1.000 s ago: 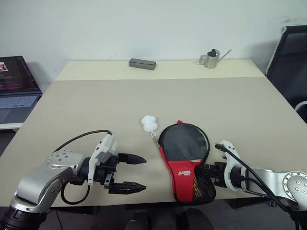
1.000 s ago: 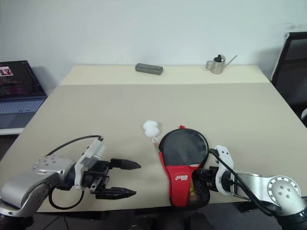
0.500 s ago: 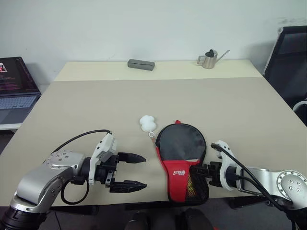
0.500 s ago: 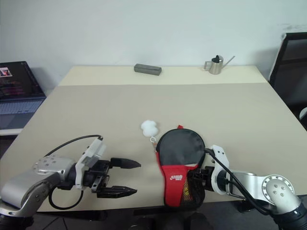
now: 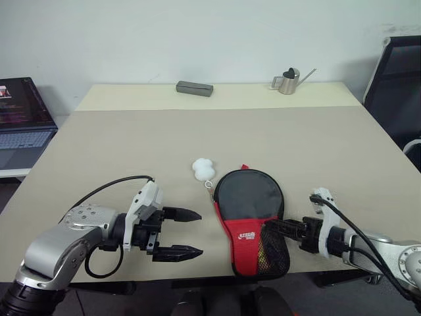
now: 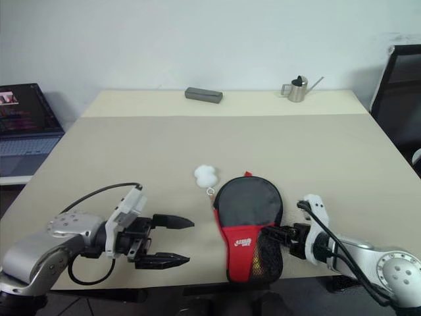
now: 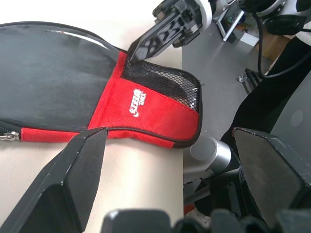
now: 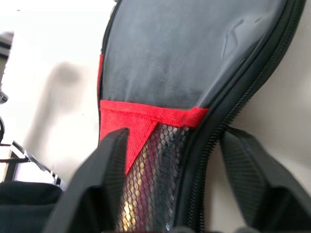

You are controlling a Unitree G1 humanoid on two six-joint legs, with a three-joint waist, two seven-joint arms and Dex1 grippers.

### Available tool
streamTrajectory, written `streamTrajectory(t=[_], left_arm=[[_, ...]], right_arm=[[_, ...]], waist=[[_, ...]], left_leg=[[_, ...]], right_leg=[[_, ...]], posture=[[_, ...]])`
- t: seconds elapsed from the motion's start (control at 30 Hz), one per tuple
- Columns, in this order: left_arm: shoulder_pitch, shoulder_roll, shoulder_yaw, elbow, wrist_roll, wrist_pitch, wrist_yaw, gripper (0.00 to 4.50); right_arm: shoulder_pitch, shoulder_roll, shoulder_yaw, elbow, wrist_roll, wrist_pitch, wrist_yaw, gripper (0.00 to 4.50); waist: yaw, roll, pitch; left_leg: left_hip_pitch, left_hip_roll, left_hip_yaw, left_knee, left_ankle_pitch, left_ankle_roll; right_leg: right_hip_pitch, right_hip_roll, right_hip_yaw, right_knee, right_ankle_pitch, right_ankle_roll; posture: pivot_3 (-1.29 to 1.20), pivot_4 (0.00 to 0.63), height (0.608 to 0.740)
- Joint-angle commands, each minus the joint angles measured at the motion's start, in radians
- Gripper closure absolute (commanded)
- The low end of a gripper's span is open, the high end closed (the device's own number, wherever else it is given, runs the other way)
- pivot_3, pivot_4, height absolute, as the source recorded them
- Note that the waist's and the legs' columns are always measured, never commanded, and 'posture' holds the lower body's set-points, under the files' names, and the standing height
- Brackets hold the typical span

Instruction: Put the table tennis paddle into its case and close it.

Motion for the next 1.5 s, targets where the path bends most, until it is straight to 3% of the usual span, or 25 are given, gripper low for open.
streamTrajectory(t=[0.03, 0.17, 0.4, 0.73, 1.0, 1.5], left_arm=[[-0.011, 0.000, 0.008, -0.036, -0.023, 0.002, 0.007, 0.00], [-0.012, -0.002, 0.010, -0.039, -0.023, 0.005, 0.011, 0.00], [-0.027, -0.006, 0.028, -0.023, -0.030, 0.008, 0.034, 0.00], [-0.068, 0.002, 0.123, 0.118, 0.043, -0.054, 0.112, 0.00], [-0.130, -0.082, 0.105, 0.180, 0.124, -0.101, 0.248, 0.00], [-0.238, -0.188, 0.035, 0.305, 0.287, -0.162, 0.392, 0.00]], right_arm=[[0.027, -0.034, -0.036, -0.061, -0.142, -0.002, 0.185, 0.04], [0.045, -0.046, -0.031, -0.100, -0.394, -0.099, 0.387, 0.04], [-0.072, 0.047, -0.005, -0.080, -0.590, -0.216, 0.585, 0.04], [-0.265, 0.104, 0.135, 0.010, -0.826, -0.265, 0.838, 0.04], [-0.397, 0.186, 0.214, 0.125, -0.997, -0.309, 0.916, 0.04], [-0.452, 0.369, 0.332, 0.402, -1.311, -0.519, 0.966, 0.04]], waist=[[-0.001, 0.000, 0.000], [0.000, 0.000, 0.000], [0.000, 0.000, 0.000], [0.000, 0.000, 0.000], [0.000, 0.000, 0.000], [-0.001, 0.000, 0.000]], left_leg=[[0.000, 0.000, 0.000, 0.000, 0.000, 0.000], [0.000, 0.002, 0.000, 0.000, 0.000, 0.000], [0.001, 0.003, 0.001, 0.000, 0.000, 0.000], [0.001, 0.006, 0.000, 0.000, 0.000, 0.000], [0.001, 0.006, 0.000, 0.001, 0.000, -0.001], [0.001, 0.006, 0.000, 0.001, 0.000, -0.002]], right_leg=[[0.000, 0.000, 0.000, 0.000, 0.000, 0.000], [0.000, 0.002, 0.000, 0.000, 0.000, 0.000], [0.000, 0.003, 0.000, 0.000, 0.001, -0.001], [0.000, 0.006, 0.000, 0.000, 0.002, -0.003], [-0.001, 0.006, 0.000, 0.000, 0.004, -0.007], [-0.001, 0.007, 0.000, 0.002, 0.005, -0.008]], posture=[[0.00, 0.150, 0.740], [0.00, 0.150, 0.740], [0.00, 0.150, 0.740], [0.00, 0.150, 0.740], [0.00, 0.150, 0.740], [0.00, 0.150, 0.740]])
